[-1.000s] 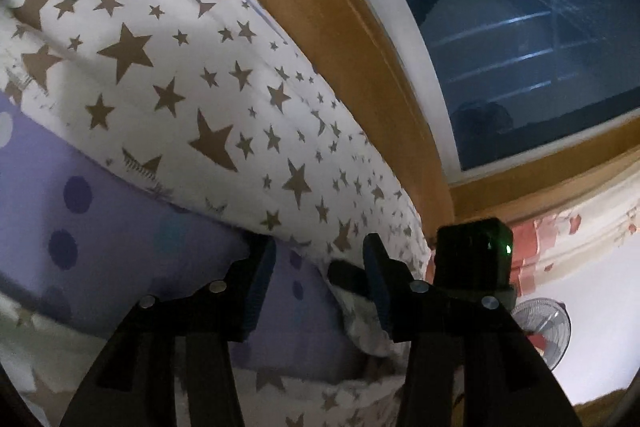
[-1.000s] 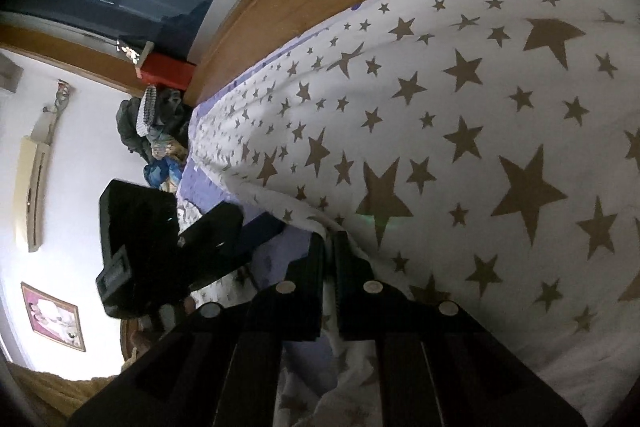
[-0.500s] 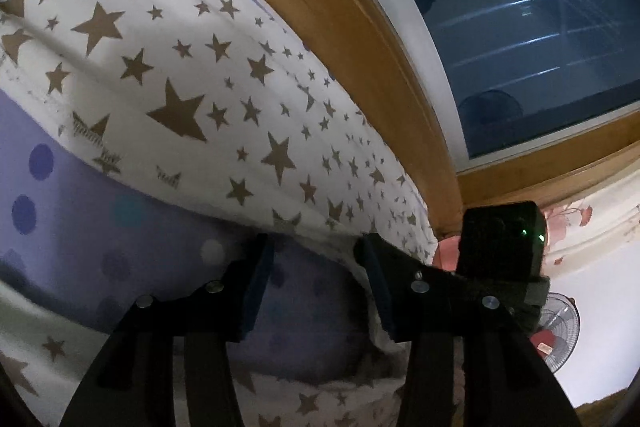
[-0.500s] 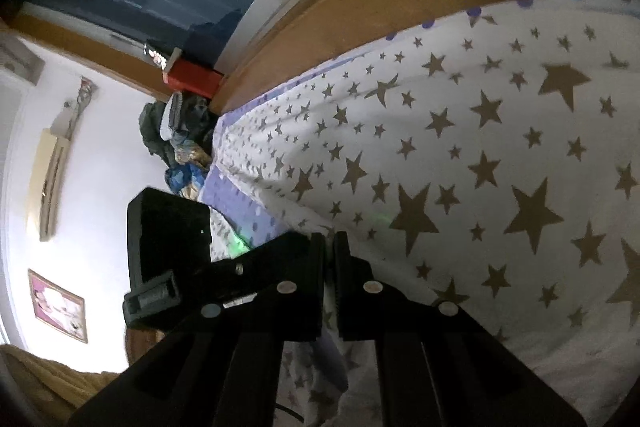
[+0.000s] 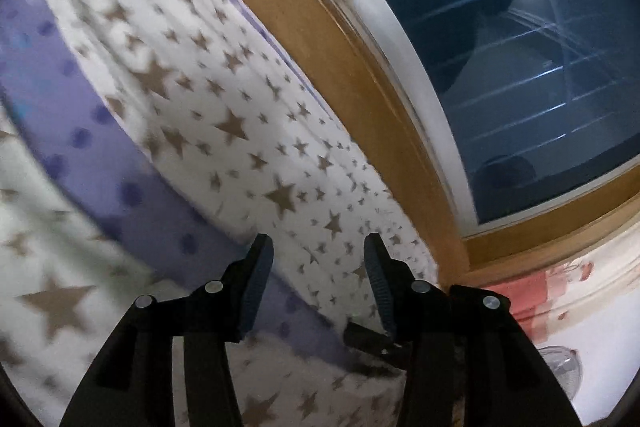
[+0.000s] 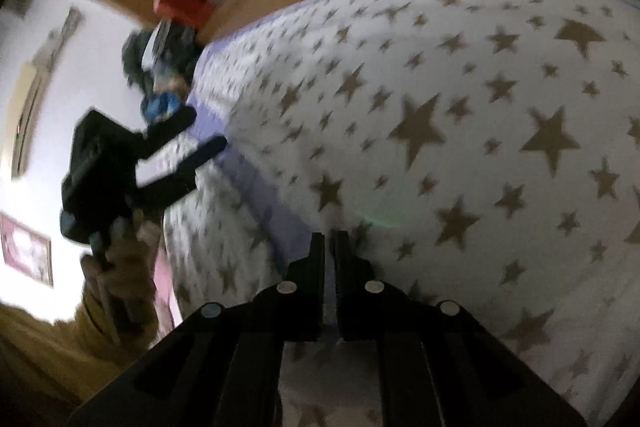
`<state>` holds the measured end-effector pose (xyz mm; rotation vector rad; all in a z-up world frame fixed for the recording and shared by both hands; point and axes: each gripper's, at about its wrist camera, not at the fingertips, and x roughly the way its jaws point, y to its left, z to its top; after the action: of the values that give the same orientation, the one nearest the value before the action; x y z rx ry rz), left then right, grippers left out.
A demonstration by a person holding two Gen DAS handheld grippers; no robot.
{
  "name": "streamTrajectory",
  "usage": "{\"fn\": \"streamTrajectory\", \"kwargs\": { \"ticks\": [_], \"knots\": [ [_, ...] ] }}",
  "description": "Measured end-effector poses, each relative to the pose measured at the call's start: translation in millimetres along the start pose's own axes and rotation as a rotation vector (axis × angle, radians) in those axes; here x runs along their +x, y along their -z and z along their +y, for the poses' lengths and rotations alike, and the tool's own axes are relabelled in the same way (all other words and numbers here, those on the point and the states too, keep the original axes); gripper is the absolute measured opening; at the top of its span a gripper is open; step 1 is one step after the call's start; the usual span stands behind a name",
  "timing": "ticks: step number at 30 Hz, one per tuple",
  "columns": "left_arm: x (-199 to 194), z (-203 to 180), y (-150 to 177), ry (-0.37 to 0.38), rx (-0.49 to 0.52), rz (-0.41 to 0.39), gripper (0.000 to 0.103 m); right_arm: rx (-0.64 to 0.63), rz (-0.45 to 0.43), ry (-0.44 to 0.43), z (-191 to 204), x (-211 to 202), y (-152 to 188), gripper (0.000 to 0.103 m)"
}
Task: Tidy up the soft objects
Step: 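Release the blanket and move both open grippers back from the bed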
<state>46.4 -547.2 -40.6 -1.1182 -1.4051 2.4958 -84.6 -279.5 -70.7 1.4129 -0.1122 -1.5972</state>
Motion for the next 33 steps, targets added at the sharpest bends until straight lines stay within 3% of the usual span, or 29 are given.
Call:
{"fn": "streamTrajectory", "kwargs": {
  "ticks": [3, 7, 11, 13, 15, 19, 22, 23, 24, 26, 28, 33],
  "knots": [
    [-13, -3, -3, -0.086, 0.104, -0.016, 0.047, -0.083, 0.000, 0.023, 17, -5, 1, 0.006],
    [5, -12, -15, -0.186, 0.259, 0.019, 0.047, -0.147, -0.069, 0.140, 33, -1, -13, 0.006],
    [32, -10, -15, -0.207, 0.326, 0.082, 0.047, -0.166, -0.057, 0.265, 38, 27, -16, 0.006],
    [36, -5, -9, -0.208, 0.361, 0.093, 0.047, -0.199, -0.092, 0.291, 42, 28, -9, 0.009],
    [37, -6, -5, -0.218, 0.409, 0.107, 0.047, -0.192, -0.101, 0.286, 43, 27, -3, 0.017],
    [35, -13, 2, -0.241, 0.510, 0.136, 0.047, -0.095, -0.115, 0.283, 49, 7, 7, 0.019],
    [34, -19, 8, -0.259, 0.586, 0.157, 0.047, -0.121, -0.221, 0.382, 71, -24, 32, 0.020],
    [32, -20, 10, -0.256, 0.600, 0.162, 0.047, -0.127, -0.257, 0.416, 78, -34, 41, 0.027],
    [30, -21, 14, -0.247, 0.604, 0.164, 0.047, -0.119, -0.286, 0.469, 81, -44, 53, 0.042],
    [24, -24, 21, -0.224, 0.608, 0.174, 0.047, -0.089, -0.332, 0.561, 84, -61, 77, 0.056],
    [15, -29, 32, -0.194, 0.616, 0.198, 0.047, -0.050, -0.365, 0.638, 82, -76, 100, 0.056],
    [-18, -67, 82, -0.185, 0.809, 0.214, 0.047, 0.083, -0.419, 0.643, 60, -116, 158, 0.056]
  ]
}}
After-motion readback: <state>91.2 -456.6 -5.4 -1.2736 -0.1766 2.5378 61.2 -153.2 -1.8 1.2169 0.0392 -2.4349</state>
